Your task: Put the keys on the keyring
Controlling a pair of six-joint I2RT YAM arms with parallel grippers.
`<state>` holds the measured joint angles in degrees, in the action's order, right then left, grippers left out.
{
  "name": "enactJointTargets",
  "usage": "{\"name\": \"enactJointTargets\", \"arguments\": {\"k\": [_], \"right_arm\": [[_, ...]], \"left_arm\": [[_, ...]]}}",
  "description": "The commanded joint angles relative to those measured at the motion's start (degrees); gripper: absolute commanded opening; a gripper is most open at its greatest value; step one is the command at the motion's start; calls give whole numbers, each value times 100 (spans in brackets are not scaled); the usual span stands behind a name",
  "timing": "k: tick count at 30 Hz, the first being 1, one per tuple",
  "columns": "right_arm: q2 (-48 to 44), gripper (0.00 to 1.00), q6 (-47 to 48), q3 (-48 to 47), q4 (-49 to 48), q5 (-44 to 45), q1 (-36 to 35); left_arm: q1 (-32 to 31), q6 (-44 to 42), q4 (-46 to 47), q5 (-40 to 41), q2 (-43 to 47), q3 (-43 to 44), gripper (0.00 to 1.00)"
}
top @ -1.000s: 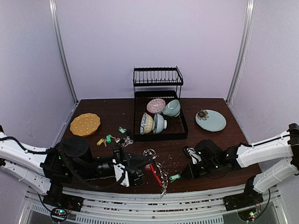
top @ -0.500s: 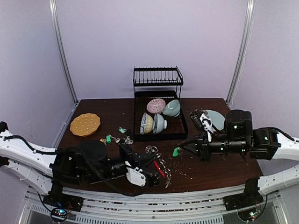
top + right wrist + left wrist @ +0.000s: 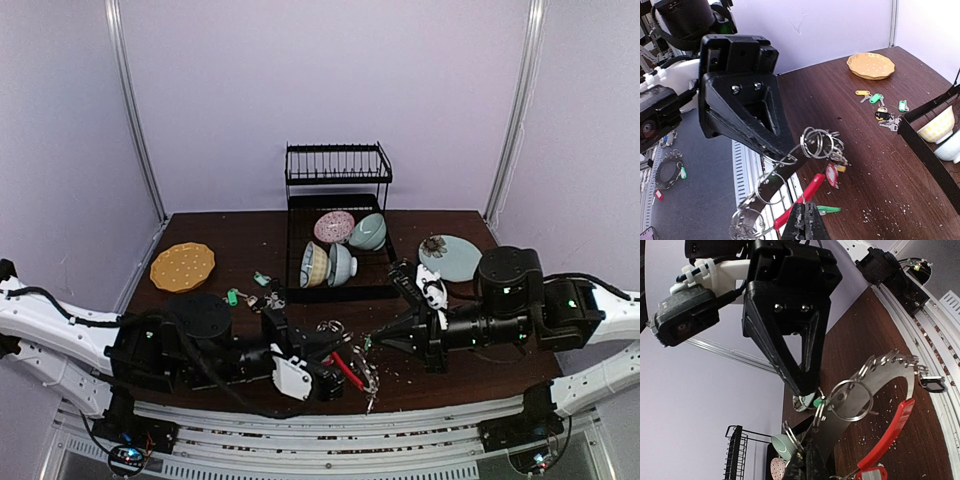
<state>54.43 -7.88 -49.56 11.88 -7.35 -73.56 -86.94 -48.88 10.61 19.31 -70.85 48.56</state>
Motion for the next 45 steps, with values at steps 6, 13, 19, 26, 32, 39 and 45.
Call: {"name": "enactJointTargets", "arguments": {"k": [6,13,19,26,32,39,45], "right_arm": [[-53,0,-114,194,-977,-44,-298],[-4,0,-146,256,-1093,81,-304],[-34,0,-153,320,-1192,56,-316],[19,0,-144,356,-1259,17,-312],[144,0,-68,350,-1492,-173,-321],[175,0,-38,369,-1614,-266,-343],[212,0,-58,374,-1562,-313,-359]], "left_arm": [[30,122,168,-389,128,88,0],[28,166,220,-366,123,98,0],[33,210,194,-279,108,110,0],[29,265,348,-337,121,89,0],[39,306,279,-254,-14,169,0],[36,401,218,-69,-99,214,0],[72,543,245,53,-139,253,0]]}}
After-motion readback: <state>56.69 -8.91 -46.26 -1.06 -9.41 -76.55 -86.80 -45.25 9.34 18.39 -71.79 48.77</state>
